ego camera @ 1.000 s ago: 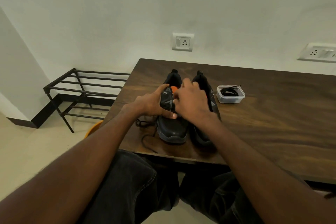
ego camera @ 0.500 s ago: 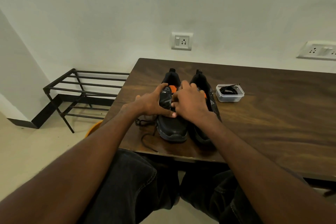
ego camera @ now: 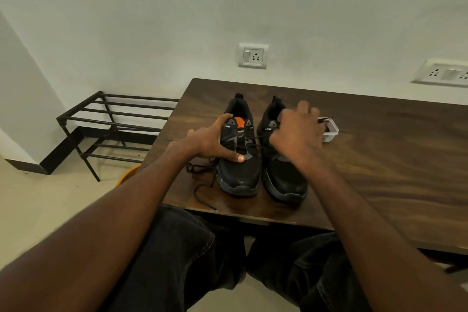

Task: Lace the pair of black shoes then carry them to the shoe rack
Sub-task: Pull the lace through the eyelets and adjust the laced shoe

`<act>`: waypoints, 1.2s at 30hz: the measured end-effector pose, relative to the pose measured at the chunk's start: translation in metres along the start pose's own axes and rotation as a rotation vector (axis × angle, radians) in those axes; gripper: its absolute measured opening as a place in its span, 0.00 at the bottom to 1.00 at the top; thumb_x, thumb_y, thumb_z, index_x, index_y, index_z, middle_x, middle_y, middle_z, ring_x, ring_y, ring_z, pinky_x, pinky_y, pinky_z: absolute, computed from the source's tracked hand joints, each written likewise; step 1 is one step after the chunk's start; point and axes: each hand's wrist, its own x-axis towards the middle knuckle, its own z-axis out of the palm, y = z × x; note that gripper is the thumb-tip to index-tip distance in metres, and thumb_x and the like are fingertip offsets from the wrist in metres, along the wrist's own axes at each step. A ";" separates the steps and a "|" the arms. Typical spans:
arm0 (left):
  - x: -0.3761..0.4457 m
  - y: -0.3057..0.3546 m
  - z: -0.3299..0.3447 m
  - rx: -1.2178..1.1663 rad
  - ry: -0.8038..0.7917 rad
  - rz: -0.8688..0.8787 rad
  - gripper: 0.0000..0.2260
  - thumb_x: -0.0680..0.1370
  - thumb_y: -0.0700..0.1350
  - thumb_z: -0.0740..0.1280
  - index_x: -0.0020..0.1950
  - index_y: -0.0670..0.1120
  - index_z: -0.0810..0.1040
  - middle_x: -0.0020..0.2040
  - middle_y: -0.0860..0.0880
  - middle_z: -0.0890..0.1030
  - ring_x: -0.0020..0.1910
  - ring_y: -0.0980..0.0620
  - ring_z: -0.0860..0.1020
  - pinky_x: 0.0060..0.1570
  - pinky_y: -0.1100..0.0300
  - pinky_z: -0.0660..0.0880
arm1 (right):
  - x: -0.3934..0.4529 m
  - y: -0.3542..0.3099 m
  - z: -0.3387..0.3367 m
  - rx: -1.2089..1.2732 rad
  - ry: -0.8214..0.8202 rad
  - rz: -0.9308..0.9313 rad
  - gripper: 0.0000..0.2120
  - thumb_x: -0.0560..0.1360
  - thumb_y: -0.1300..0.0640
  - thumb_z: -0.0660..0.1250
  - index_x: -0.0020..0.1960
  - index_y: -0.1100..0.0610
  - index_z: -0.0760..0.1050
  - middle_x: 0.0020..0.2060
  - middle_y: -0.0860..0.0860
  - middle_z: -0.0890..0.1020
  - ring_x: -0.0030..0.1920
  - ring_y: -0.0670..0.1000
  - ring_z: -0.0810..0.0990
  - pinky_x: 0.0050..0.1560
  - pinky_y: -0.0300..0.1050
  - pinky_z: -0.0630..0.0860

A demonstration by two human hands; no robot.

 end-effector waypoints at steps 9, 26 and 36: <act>-0.004 0.002 0.001 0.029 0.034 -0.008 0.59 0.57 0.78 0.74 0.78 0.68 0.43 0.74 0.47 0.75 0.69 0.40 0.75 0.70 0.37 0.65 | 0.006 -0.043 0.049 0.022 -0.006 -0.280 0.13 0.77 0.53 0.73 0.62 0.53 0.81 0.64 0.54 0.72 0.64 0.58 0.71 0.62 0.55 0.75; -0.005 0.004 0.001 0.009 0.037 -0.028 0.58 0.59 0.76 0.76 0.78 0.68 0.44 0.77 0.47 0.70 0.73 0.38 0.71 0.73 0.34 0.61 | 0.011 -0.026 0.024 0.320 0.061 0.097 0.11 0.73 0.50 0.70 0.49 0.54 0.85 0.52 0.53 0.82 0.52 0.57 0.81 0.55 0.57 0.81; -0.004 0.005 -0.001 -0.030 -0.005 -0.012 0.65 0.47 0.83 0.71 0.77 0.68 0.45 0.78 0.46 0.69 0.72 0.39 0.72 0.71 0.35 0.66 | 0.005 -0.012 0.023 0.083 0.008 -0.235 0.15 0.80 0.48 0.70 0.65 0.48 0.79 0.66 0.51 0.73 0.68 0.56 0.70 0.68 0.59 0.71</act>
